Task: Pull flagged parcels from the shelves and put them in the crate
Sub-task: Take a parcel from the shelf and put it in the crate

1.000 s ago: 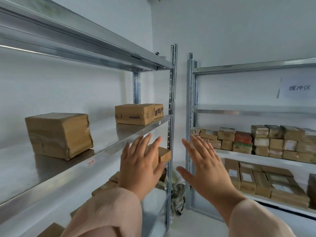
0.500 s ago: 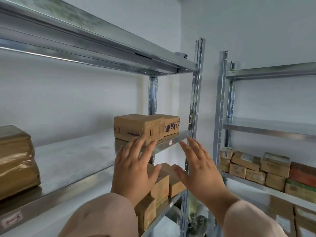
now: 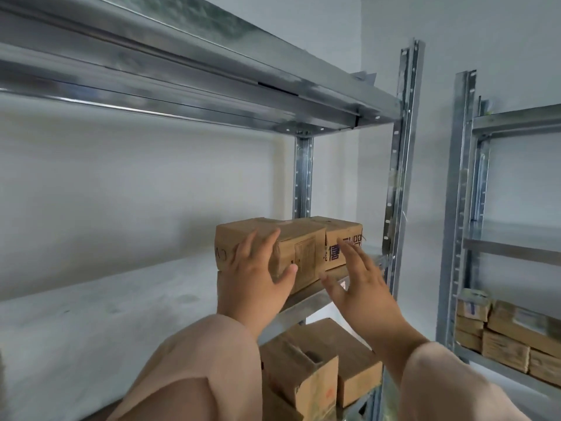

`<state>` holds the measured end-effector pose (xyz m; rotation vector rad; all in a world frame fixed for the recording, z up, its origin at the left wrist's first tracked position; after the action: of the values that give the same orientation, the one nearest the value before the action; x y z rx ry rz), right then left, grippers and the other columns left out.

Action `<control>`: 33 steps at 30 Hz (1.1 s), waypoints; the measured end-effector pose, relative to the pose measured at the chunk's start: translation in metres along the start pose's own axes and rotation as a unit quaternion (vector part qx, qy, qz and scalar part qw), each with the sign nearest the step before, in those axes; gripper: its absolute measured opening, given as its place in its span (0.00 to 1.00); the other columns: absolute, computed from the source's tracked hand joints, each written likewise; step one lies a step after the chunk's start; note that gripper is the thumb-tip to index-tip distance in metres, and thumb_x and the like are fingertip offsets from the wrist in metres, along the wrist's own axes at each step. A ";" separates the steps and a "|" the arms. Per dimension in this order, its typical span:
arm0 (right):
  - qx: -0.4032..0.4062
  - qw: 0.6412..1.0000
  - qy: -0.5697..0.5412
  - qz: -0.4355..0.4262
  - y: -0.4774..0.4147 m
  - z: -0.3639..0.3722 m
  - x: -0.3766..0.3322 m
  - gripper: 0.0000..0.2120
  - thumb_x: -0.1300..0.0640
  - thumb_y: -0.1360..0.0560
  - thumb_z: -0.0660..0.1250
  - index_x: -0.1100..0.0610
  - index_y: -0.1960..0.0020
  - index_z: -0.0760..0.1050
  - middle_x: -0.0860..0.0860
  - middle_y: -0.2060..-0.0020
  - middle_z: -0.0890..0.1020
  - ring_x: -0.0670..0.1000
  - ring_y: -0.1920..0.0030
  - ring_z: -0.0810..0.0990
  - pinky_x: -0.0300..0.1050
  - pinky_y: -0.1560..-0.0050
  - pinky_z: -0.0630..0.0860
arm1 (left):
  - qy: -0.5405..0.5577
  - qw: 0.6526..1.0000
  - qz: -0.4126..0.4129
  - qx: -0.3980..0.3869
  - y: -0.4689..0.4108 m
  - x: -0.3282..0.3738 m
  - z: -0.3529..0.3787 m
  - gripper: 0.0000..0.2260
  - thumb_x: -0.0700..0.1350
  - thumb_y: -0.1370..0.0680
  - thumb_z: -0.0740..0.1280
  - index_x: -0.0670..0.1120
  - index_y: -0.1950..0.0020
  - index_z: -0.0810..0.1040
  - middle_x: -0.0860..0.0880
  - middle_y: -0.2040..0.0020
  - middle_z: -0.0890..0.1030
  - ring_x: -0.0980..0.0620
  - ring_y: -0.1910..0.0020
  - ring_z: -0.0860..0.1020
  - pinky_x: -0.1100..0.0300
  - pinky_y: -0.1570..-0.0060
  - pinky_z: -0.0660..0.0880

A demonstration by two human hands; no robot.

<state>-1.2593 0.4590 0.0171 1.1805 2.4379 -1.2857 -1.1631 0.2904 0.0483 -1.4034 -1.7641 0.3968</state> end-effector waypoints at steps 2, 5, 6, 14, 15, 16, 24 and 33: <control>0.002 1.000 -0.020 -0.008 -0.013 0.006 0.004 0.34 0.35 0.25 0.57 0.45 0.23 0.52 0.48 0.24 0.58 0.50 0.24 0.55 0.48 0.28 0.54 | 0.009 1.000 -0.019 -0.013 -0.005 -0.005 0.011 0.28 0.62 0.24 0.63 0.64 0.26 0.57 0.55 0.23 0.56 0.50 0.24 0.55 0.48 0.28 0.61; 0.007 0.998 -0.062 -0.007 -0.041 0.011 0.012 0.32 0.38 0.24 0.60 0.47 0.24 0.56 0.49 0.25 0.62 0.52 0.26 0.60 0.52 0.28 0.59 | 0.026 0.999 -0.044 0.004 -0.016 -0.013 0.016 0.29 0.62 0.25 0.63 0.65 0.26 0.56 0.54 0.22 0.55 0.50 0.24 0.53 0.49 0.27 0.58; 0.006 0.997 -0.082 -0.008 -0.051 0.014 0.013 0.32 0.38 0.24 0.60 0.47 0.24 0.56 0.49 0.26 0.63 0.53 0.26 0.60 0.53 0.28 0.60 | 0.030 0.998 -0.058 0.007 -0.021 -0.015 0.018 0.29 0.63 0.25 0.62 0.65 0.26 0.55 0.54 0.22 0.53 0.50 0.24 0.52 0.49 0.27 0.57; -0.032 0.979 -0.199 -0.026 -0.091 0.044 0.029 0.32 0.34 0.25 0.56 0.42 0.25 0.55 0.49 0.27 0.63 0.52 0.27 0.62 0.53 0.28 0.60 | -0.041 0.996 -0.081 0.013 -0.033 -0.018 0.034 0.27 0.63 0.26 0.65 0.60 0.29 0.64 0.53 0.25 0.61 0.47 0.28 0.63 0.52 0.30 0.65; -0.033 0.974 -0.225 -0.018 -0.095 0.044 0.034 0.31 0.33 0.25 0.55 0.41 0.25 0.56 0.48 0.27 0.64 0.52 0.28 0.63 0.53 0.28 0.61 | -0.037 0.996 -0.074 0.024 -0.031 -0.017 0.033 0.27 0.62 0.26 0.65 0.59 0.29 0.65 0.53 0.26 0.62 0.48 0.29 0.64 0.52 0.30 0.65; -0.033 0.965 -0.259 -0.006 -0.098 0.043 0.038 0.30 0.33 0.25 0.54 0.40 0.26 0.58 0.47 0.28 0.66 0.51 0.29 0.65 0.52 0.30 0.63 | -0.030 0.997 -0.066 0.038 -0.028 -0.016 0.030 0.26 0.61 0.26 0.66 0.57 0.30 0.66 0.53 0.27 0.64 0.49 0.30 0.66 0.51 0.30 0.66; -0.101 0.898 -0.426 0.050 -0.117 0.038 0.056 0.13 0.44 0.20 0.55 0.38 0.40 0.75 0.43 0.40 0.79 0.50 0.37 0.74 0.53 0.32 0.66 | -0.016 0.991 -0.017 0.134 0.014 -0.004 0.020 0.26 0.61 0.27 0.64 0.60 0.30 0.64 0.59 0.24 0.58 0.62 0.28 0.60 0.65 0.32 0.61; -0.328 0.744 -0.580 0.051 -0.091 0.045 0.018 0.33 0.32 0.34 0.67 0.43 0.31 0.70 0.50 0.42 0.81 0.51 0.44 0.82 0.49 0.46 0.78 | 0.093 0.965 -0.061 0.239 0.041 0.018 -0.002 0.20 0.61 0.29 0.67 0.60 0.39 0.72 0.64 0.33 0.71 0.58 0.33 0.71 0.58 0.44 0.76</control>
<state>-1.3447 0.4059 0.0385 0.1385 1.5350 -0.6223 -1.1351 0.3196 0.0285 -0.9504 -1.4671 0.5613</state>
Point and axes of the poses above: each hand's wrist, its own y-axis away from the middle knuckle, its own z-axis out of the palm, x = y × z, the point moved 8 cm from there along -y, towards the middle knuckle
